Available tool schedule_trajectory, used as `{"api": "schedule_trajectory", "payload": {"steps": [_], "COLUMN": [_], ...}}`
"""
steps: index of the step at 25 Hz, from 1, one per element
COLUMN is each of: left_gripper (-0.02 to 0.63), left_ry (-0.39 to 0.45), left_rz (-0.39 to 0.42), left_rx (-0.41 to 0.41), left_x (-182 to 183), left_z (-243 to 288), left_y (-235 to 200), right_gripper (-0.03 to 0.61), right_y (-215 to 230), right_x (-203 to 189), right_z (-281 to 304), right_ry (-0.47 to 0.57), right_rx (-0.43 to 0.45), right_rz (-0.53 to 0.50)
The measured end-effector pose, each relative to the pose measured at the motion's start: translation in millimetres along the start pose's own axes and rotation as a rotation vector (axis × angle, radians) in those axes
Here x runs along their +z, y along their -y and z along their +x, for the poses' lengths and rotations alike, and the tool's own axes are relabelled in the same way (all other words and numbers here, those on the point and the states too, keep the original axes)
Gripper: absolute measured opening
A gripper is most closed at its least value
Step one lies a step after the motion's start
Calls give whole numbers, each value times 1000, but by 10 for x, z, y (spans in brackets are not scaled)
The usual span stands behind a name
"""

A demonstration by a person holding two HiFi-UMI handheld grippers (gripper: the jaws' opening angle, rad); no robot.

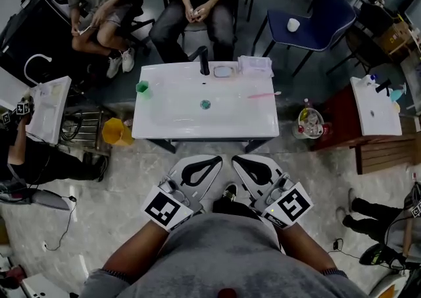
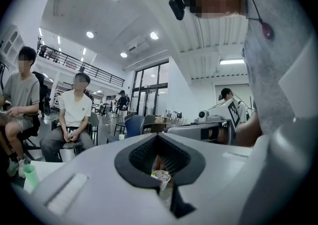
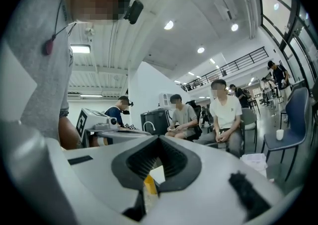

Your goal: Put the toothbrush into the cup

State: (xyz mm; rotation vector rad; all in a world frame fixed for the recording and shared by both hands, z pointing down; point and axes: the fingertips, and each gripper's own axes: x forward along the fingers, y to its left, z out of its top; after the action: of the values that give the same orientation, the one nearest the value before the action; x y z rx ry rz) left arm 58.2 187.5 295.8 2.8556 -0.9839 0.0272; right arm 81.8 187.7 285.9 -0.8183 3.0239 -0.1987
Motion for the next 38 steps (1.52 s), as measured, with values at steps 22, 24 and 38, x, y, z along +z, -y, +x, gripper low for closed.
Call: {"api": "schedule_trajectory", "payload": {"steps": [22, 24, 38], "left_gripper": [8, 8, 8], "left_ry": [2, -46, -66], "left_rz": [53, 28, -6], "left_rx": [-47, -67, -273], "left_x": [15, -62, -34], "left_z": [1163, 1250, 1948], "left_y": [-308, -386, -1174], "right_gripper": [13, 13, 14], "right_y": [1198, 1311, 2181], "right_x": [-84, -83, 19], "right_z": [-225, -172, 294], "right_ry": [-10, -13, -5], "right_rx": [-57, -81, -302], "right_rz": [17, 13, 59]}}
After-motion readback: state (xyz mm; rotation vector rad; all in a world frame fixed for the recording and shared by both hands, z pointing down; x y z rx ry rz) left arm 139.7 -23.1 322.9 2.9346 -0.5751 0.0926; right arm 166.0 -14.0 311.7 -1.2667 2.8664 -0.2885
